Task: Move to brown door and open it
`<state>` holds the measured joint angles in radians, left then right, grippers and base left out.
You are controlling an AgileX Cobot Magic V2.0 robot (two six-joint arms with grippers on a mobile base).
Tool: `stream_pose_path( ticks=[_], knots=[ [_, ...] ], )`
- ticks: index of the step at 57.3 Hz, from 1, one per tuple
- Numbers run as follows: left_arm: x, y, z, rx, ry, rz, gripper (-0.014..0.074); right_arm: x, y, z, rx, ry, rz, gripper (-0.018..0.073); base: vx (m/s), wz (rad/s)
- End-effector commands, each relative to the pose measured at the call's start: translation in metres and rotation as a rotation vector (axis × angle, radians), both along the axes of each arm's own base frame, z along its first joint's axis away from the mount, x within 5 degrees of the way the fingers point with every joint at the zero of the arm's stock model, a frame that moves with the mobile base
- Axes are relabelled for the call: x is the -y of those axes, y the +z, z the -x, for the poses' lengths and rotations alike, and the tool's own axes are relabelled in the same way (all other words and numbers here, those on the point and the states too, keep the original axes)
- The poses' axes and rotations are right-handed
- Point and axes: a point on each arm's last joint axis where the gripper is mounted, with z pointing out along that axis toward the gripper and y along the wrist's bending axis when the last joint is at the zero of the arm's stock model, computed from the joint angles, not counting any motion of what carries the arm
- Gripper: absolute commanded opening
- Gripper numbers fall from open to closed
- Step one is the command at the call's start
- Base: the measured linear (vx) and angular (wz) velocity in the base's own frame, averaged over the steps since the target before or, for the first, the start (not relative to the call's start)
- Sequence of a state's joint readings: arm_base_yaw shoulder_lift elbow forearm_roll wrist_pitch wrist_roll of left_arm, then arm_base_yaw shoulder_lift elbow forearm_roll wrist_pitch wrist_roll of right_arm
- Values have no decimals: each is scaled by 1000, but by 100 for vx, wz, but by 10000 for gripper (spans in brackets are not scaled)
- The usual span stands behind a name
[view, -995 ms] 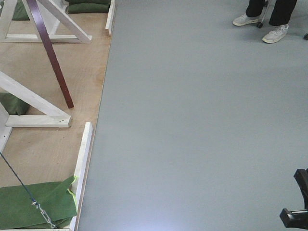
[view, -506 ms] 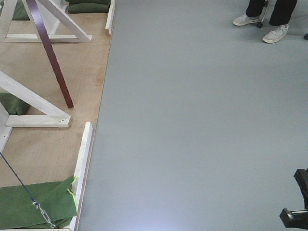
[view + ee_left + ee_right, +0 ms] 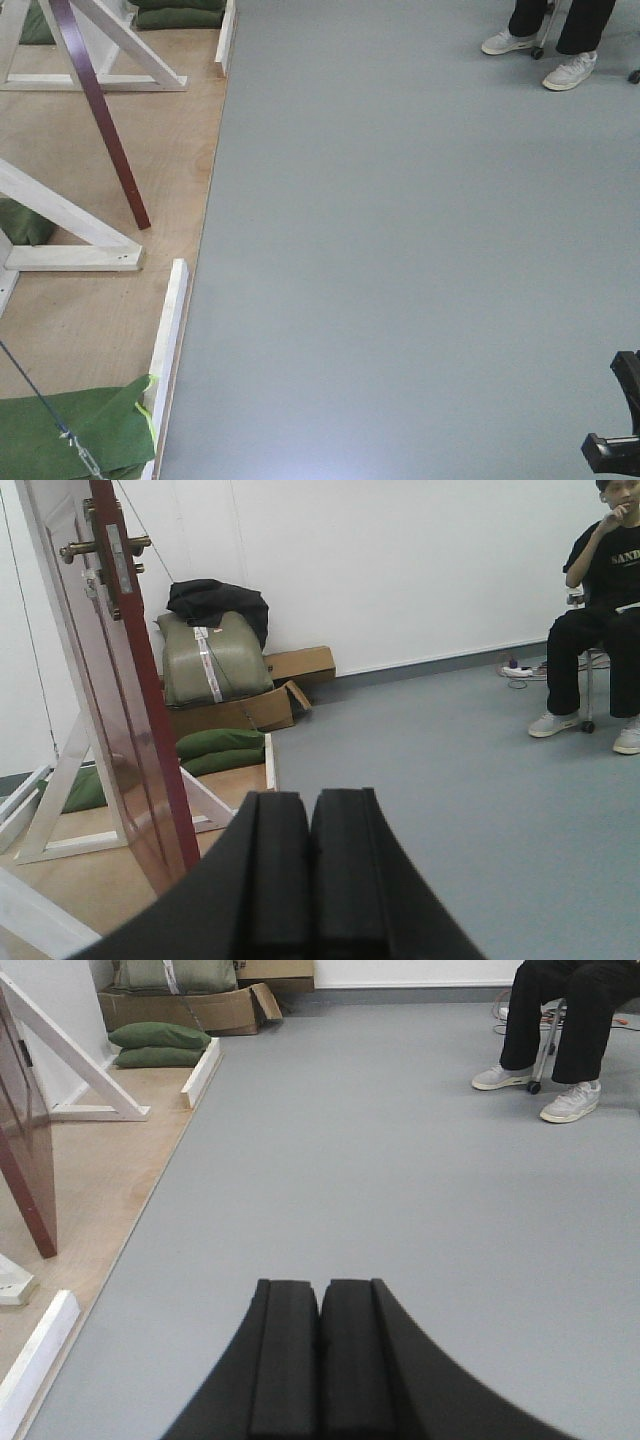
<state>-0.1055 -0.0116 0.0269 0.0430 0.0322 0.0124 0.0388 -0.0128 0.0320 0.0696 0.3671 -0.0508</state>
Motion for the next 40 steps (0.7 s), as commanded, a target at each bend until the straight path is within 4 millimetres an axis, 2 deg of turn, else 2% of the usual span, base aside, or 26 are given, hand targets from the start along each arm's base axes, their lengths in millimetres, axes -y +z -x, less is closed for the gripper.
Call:
stream_pose_path(
  ticks=[1,23,40],
  knots=[
    [0,15,3,114,-2,24,36,0,6,-2,78,-4,6,0,10,-7],
    [0,15,3,114,-4,24,36,0,6,-2,78,-4,6,0,16,-10],
    [0,15,3,114,-4,24,36,0,6,-2,78,-4,6,0,18,6]
  ],
)
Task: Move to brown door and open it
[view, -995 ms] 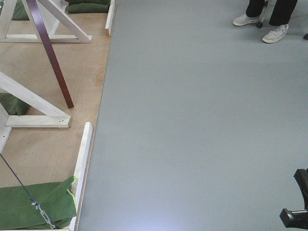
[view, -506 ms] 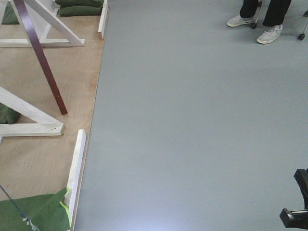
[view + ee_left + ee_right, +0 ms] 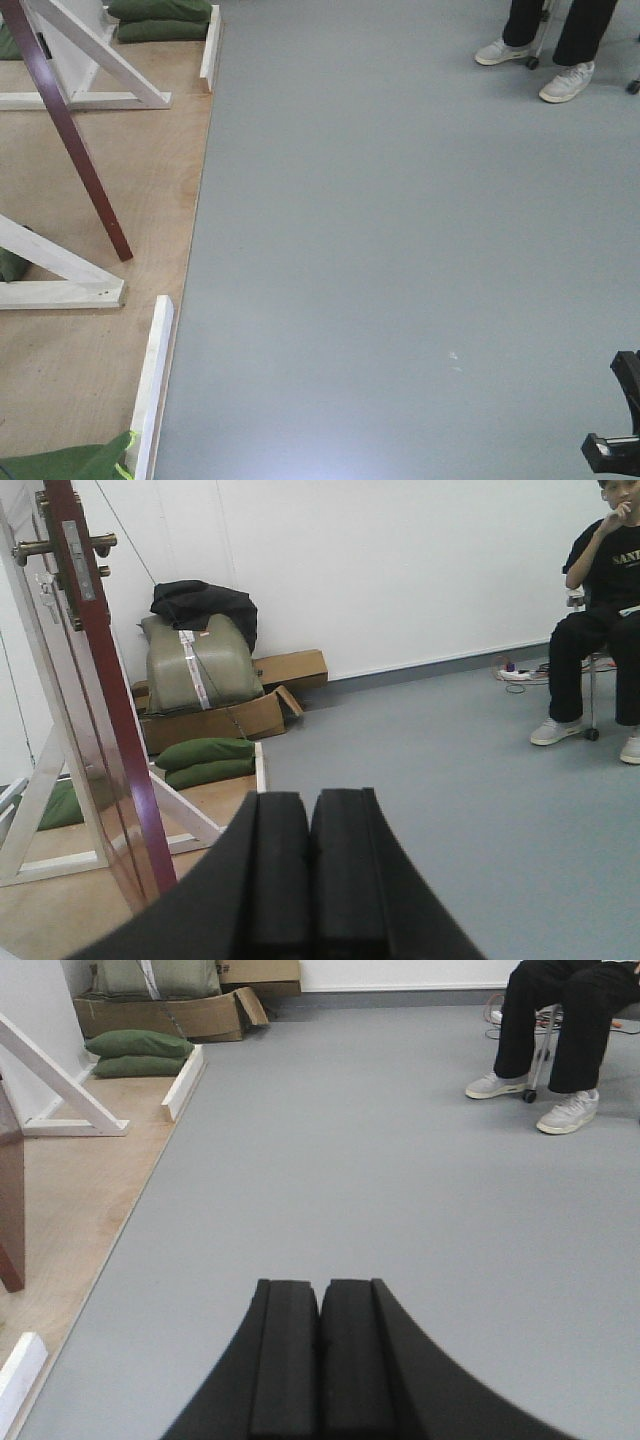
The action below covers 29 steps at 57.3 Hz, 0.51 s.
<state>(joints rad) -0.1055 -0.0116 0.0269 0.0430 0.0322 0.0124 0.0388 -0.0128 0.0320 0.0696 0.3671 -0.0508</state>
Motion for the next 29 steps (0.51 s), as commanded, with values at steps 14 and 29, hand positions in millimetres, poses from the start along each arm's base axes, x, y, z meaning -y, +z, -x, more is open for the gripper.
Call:
stream_pose_path(
  ticks=[14,29],
  knots=[
    [0,15,3,114,-4,24,36,0,6,-2,78,-4,6,0,23,15],
    [0,15,3,114,-4,24,36,0,6,-2,78,-4,6,0,30,11]
  ],
)
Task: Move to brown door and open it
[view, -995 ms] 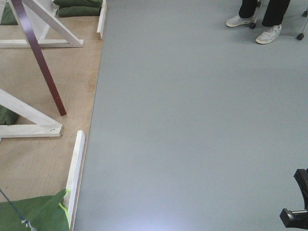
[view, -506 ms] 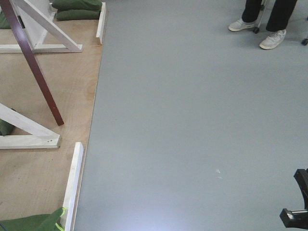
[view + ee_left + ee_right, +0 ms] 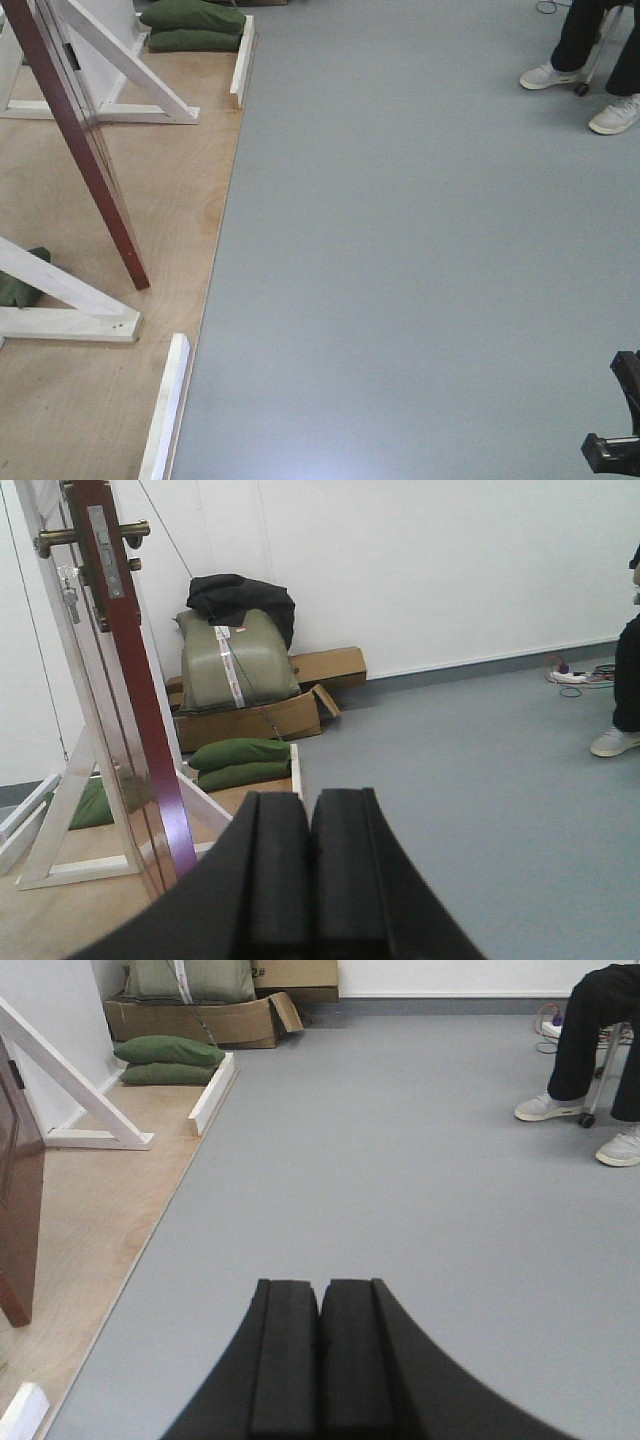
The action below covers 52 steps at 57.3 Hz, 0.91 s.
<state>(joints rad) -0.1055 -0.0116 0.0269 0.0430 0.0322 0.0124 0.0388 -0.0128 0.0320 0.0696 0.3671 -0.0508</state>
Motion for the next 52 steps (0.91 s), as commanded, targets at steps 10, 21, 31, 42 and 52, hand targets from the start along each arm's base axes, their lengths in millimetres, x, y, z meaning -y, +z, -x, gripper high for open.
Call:
stream_pose_path(
  ticks=[10,21,31,42,52],
  knots=[
    [0,15,3,114,-4,24,36,0,6,-2,78,-4,6,0,33,8],
    [0,15,3,114,-4,24,36,0,6,-2,78,-4,6,0,34,2],
    [0,15,3,114,-4,24,36,0,6,-2,78,-4,6,0,36,-5],
    [0,15,3,114,-4,24,36,0,6,-2,78,-4,6,0,37,-9],
    [0,15,3,114,-4,24,36,0,6,-2,78,-4,6,0,36,-8]
  ],
)
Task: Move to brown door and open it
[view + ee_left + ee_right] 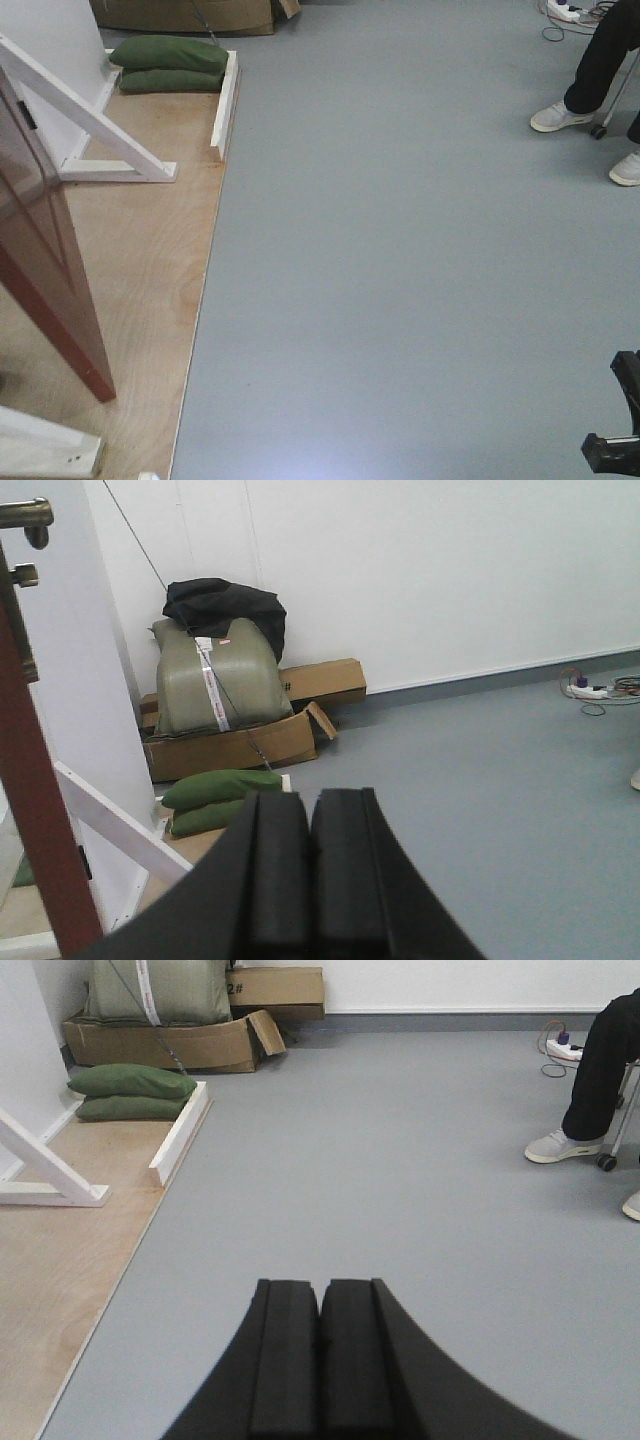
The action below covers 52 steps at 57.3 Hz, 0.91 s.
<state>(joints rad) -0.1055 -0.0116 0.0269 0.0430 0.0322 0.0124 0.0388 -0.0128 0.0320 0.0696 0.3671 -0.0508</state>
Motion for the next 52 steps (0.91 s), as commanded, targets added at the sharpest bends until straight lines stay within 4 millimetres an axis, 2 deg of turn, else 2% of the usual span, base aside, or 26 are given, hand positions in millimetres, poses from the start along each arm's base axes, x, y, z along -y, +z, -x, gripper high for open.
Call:
stream_pose_path(
  ticks=[1,52],
  knots=[
    [0,15,3,114,-4,24,36,0,6,-2,78,-4,6,0,34,-7],
    [0,15,3,114,-4,24,36,0,6,-2,78,-4,6,0,29,-1]
  ],
)
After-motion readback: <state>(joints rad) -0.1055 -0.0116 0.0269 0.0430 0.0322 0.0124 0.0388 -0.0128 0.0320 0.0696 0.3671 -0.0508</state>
